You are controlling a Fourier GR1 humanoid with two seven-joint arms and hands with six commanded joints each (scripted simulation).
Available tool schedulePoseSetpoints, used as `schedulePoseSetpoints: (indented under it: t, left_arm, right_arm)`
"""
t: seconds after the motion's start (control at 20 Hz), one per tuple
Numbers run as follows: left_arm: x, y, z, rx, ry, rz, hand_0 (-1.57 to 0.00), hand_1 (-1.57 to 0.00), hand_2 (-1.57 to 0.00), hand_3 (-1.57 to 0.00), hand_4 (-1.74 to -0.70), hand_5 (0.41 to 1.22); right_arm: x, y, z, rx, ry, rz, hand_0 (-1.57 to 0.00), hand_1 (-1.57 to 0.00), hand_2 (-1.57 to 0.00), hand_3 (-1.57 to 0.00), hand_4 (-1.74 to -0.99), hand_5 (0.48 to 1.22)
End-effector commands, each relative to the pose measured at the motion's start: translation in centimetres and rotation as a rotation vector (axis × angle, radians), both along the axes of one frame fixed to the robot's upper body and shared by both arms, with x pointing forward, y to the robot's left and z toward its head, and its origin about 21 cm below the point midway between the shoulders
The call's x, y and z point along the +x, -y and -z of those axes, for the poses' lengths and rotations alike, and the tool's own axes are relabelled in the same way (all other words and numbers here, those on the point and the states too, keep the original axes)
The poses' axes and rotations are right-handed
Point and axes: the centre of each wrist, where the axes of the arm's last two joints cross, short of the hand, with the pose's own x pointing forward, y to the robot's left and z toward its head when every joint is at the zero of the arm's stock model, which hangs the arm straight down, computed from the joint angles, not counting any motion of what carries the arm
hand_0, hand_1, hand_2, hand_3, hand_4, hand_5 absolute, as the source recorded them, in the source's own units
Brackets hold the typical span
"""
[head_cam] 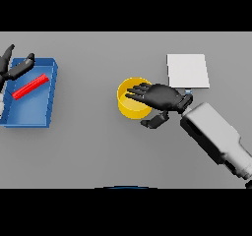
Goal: Pick up the red beaker and tilt it to pour out 1 green nut into yellow bowl. Pick up the yellow bowl and place it on the metallic measuring scale.
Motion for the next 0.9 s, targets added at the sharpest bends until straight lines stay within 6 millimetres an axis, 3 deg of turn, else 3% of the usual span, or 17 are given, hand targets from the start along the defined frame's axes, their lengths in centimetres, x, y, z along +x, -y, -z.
schedulePoseSetpoints:
  t: [0.0,0.4,0.6,0.65,0.7,0.75,0.85]
  left_arm:
    - [-0.1,-0.1,0.0,-0.004,0.006,0.009,0.0,0.0,0.0,0.0,-0.81,0.7]
    - [0.1,-0.3,-0.4,0.014,-0.005,0.008,0.0,0.0,0.0,0.0,-0.79,0.708]
    - [0.1,-0.5,-0.5,0.012,-0.006,0.008,0.0,0.0,0.0,0.0,-0.79,0.712]
    - [0.1,-0.5,-0.6,0.013,-0.004,0.008,0.0,0.0,0.0,0.0,-0.79,0.711]
    - [0.0,-0.7,-0.2,0.011,-0.014,0.008,0.0,0.0,0.0,0.0,-0.79,0.71]
    - [0.0,-0.5,-0.3,0.012,0.001,0.019,0.0,0.0,0.0,0.0,-0.79,0.71]
    - [0.1,-0.3,-0.3,0.004,0.003,0.019,0.0,0.0,0.0,0.0,-0.79,0.707]
  right_arm:
    - [0.1,-0.6,0.0,-0.016,-0.008,-0.013,0.0,0.0,0.0,0.0,-1.162,0.667]
    - [1.4,-2.4,1.4,-0.138,-0.06,-0.018,0.0,0.0,0.0,-0.01,-1.188,0.693]
    - [1.7,-2.6,1.6,-0.145,-0.057,-0.005,-0.05,-0.06,-0.09,-0.13,-1.261,0.809]
    - [1.7,-2.2,1.6,-0.142,-0.062,-0.017,-0.19,-0.18,-0.19,-0.21,-1.309,0.891]
    - [1.5,-2.5,1.6,-0.136,-0.061,-0.027,-0.45,-0.41,-0.35,-0.32,-1.363,0.957]
    - [1.5,-2.3,1.6,-0.134,-0.069,-0.04,-0.68,-0.64,-0.59,-0.57,-1.435,1.01]
    - [1.3,-2.4,1.6,-0.125,-0.069,-0.044,-1.0,-0.97,-0.95,-0.79,-1.54,1.086]
